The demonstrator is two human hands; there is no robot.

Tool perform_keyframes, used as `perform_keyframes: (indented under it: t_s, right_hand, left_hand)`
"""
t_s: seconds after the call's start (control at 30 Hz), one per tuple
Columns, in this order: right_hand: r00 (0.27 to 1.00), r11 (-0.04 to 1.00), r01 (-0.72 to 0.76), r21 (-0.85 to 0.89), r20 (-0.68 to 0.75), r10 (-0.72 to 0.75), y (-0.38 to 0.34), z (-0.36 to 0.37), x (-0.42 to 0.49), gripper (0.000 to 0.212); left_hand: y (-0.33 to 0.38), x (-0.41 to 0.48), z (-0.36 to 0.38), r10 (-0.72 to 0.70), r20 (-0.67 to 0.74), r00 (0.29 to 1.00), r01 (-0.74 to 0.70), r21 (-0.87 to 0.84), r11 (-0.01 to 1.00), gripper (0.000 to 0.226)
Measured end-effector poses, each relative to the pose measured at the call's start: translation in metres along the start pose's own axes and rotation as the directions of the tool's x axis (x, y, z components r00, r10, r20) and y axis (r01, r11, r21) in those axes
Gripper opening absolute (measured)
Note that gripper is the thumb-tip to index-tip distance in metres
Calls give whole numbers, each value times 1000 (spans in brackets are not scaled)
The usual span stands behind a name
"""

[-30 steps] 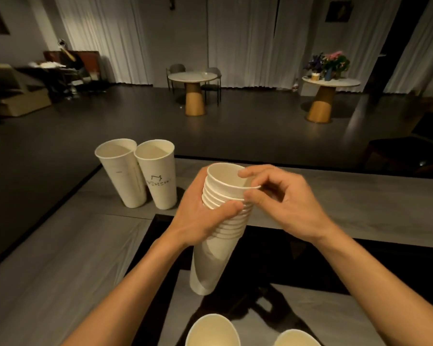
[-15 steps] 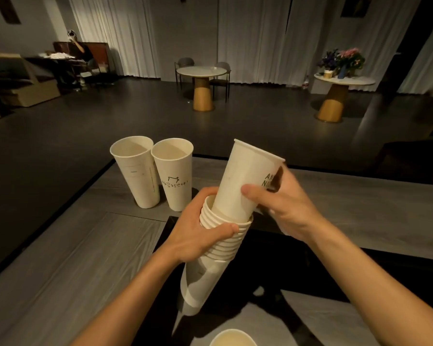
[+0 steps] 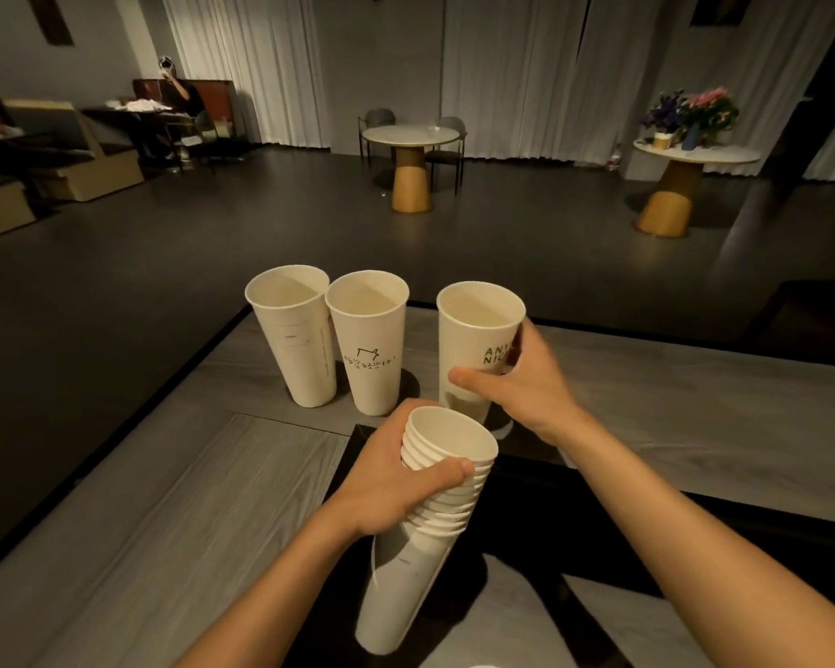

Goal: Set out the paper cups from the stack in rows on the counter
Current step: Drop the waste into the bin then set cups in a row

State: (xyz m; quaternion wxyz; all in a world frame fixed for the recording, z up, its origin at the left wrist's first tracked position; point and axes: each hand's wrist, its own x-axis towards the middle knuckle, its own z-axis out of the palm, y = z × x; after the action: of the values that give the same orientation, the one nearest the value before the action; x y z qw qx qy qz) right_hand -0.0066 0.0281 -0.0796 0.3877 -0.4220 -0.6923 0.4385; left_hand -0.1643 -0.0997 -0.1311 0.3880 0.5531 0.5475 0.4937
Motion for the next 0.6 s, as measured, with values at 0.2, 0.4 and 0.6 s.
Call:
perform_keyframes:
  t_s: [0.2,0.4,0.6]
  right_hand:
    - [997,994,-17,-106,68,25,2,6,11,92]
    - [984,997,47,-68,-166,-58,-11,-26,-35,45]
    - [756,912,223,-345,652,62,-28,-74,-82,21]
  left_hand:
    - [-1,1,-6,8,-7,1000,-8,4,1000,66]
    - [4,0,-2,8,-9,1000,-8,-55,998,68]
    - [15,9,24,40,65,997,-35,-79,996,68]
